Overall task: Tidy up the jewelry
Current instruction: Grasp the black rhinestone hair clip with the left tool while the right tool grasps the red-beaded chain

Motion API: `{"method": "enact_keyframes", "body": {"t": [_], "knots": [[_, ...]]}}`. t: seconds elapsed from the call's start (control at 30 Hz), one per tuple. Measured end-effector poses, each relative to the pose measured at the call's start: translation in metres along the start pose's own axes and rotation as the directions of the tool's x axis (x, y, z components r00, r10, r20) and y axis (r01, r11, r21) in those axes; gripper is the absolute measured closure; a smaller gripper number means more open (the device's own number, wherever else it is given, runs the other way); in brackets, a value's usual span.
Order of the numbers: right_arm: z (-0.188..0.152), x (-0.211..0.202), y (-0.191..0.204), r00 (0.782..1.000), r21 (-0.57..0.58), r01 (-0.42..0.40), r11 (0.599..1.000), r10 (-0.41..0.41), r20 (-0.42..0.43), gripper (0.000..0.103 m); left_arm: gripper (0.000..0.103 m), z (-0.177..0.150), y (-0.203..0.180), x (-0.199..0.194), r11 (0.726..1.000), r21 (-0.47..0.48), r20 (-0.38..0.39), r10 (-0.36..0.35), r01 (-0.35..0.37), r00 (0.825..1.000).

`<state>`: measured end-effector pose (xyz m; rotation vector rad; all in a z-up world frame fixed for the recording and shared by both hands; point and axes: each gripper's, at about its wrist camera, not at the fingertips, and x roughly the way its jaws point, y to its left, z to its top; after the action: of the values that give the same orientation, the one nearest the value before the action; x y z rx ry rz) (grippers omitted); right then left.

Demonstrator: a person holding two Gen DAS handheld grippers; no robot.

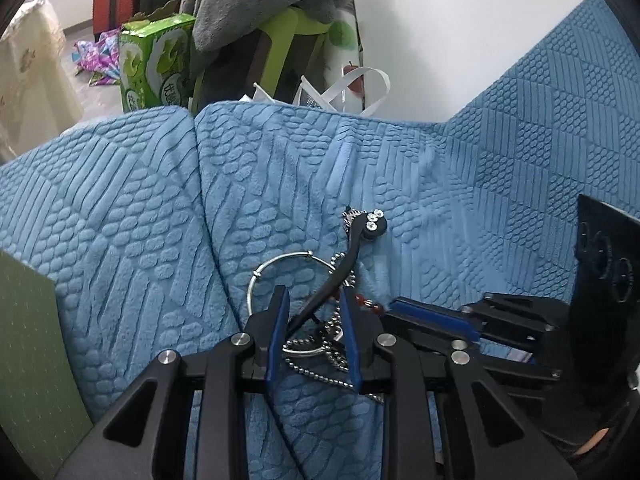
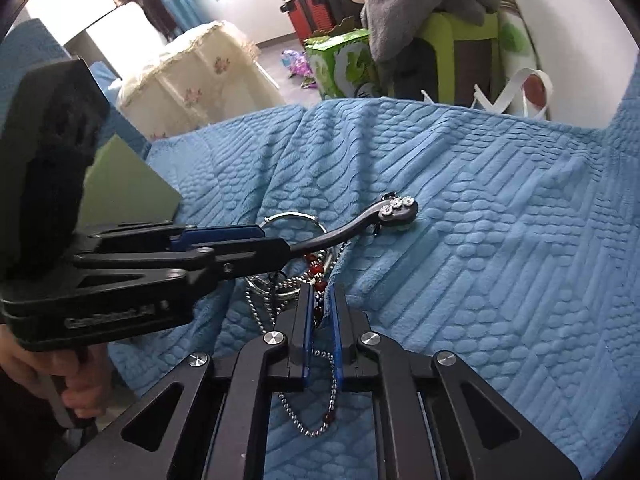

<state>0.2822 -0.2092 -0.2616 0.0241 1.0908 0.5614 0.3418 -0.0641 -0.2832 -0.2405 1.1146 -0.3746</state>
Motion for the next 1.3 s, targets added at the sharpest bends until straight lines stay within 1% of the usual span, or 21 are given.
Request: {"method": "enact_keyframes", "body": {"t": [0.03, 0.13, 0.17, 0.2, 0.3, 0.37, 0.47, 0.53, 0.6, 0.67, 0.73, 0.77, 0.83, 1.0, 1.1, 1.23, 1.3], "knots": [[-0.001, -0.004, -0.001, 1.000, -0.001, 0.004, 1.000, -0.004, 0.006, 0.101, 0.079, 0.002, -0.002, 0.002, 1.000, 0.006, -0.002, 0.001, -0.001, 1.000], [-0.003, -0.015, -0.004, 1.000, 0.019, -0.010, 1.000, 0.009, 0.024, 0.101, 0.079, 0.005, -0.003, 0.004, 1.000, 0.015, -0.007, 0.004, -0.004, 1.000], [-0.003, -0.017, -0.004, 1.000, 0.019, -0.003, 1.000, 0.002, 0.026, 0.101, 0.079, 0.005, -0.004, 0.005, 1.000, 0.021, -0.011, 0.000, 0.000, 1.000], [-0.005, -0.018, -0.006, 1.000, 0.024, 0.000, 1.000, -0.001, 0.025, 0.101, 0.079, 0.005, -0.005, 0.006, 1.000, 0.032, -0.016, 0.000, 0.000, 1.000], [-0.007, -0.014, -0.012, 1.000, 0.057, -0.024, 0.998, 0.024, 0.005, 0.101, 0.079, 0.008, -0.008, 0.012, 0.998, 0.060, -0.032, 0.014, -0.012, 0.999], [-0.006, -0.012, -0.014, 0.999, 0.069, -0.035, 0.997, 0.035, 0.004, 0.101, 0.088, 0.010, -0.011, 0.019, 0.997, 0.081, -0.044, 0.020, -0.016, 0.999], [-0.005, -0.011, -0.016, 0.999, 0.087, -0.053, 0.995, 0.052, 0.011, 0.100, 0.087, 0.012, -0.016, 0.025, 0.993, 0.116, -0.055, 0.028, -0.021, 0.998], [-0.002, -0.009, -0.021, 0.996, 0.109, -0.085, 0.990, 0.084, 0.013, 0.100, 0.087, 0.013, -0.020, 0.029, 0.989, 0.146, -0.059, 0.035, -0.026, 0.998], [0.000, -0.007, -0.021, 0.995, 0.111, -0.100, 0.989, 0.099, 0.014, 0.099, 0.087, 0.014, -0.022, 0.032, 0.987, 0.158, -0.069, 0.025, -0.014, 0.997], [0.003, -0.004, -0.020, 0.993, 0.108, -0.122, 0.987, 0.121, 0.014, 0.098, 0.089, 0.015, -0.023, 0.033, 0.986, 0.168, -0.075, 0.021, -0.008, 0.997], [0.005, -0.003, -0.018, 0.992, 0.104, -0.128, 0.986, 0.127, 0.014, 0.097, 0.095, 0.015, -0.024, 0.034, 0.985, 0.174, -0.077, 0.017, -0.003, 0.997], [0.006, -0.002, -0.017, 0.992, 0.095, -0.128, 0.987, 0.127, 0.012, 0.097, 0.097, 0.014, -0.025, 0.034, 0.984, 0.177, -0.074, 0.019, -0.005, 0.997], [0.006, 0.000, -0.014, 0.993, 0.079, -0.119, 0.990, 0.119, 0.005, 0.096, 0.098, 0.014, -0.027, 0.030, 0.985, 0.168, -0.051, 0.032, -0.023, 0.998], [0.007, 0.005, -0.011, 0.992, 0.061, -0.129, 0.990, 0.129, -0.002, 0.096, 0.099, 0.013, -0.020, 0.012, 0.995, 0.099, -0.007, 0.018, -0.017, 1.000], [0.007, 0.005, -0.010, 0.992, 0.039, -0.123, 0.992, 0.124, -0.003, 0.096, 0.099, 0.005, -0.013, -0.003, 0.998, 0.055, 0.016, 0.041, -0.042, 0.999], [0.009, 0.009, -0.005, 0.992, 0.011, -0.123, 0.992, 0.123, 0.002, 0.096, 0.099, -0.008, -0.004, -0.024, 0.999, 0.003, 0.042, 0.048, -0.048, 0.998], [0.011, 0.013, -0.003, 0.994, -0.014, -0.111, 0.994, 0.111, -0.004, 0.096, 0.099, -0.014, -0.001, -0.032, 0.998, -0.023, 0.057, 0.063, -0.062, 0.996]]}}
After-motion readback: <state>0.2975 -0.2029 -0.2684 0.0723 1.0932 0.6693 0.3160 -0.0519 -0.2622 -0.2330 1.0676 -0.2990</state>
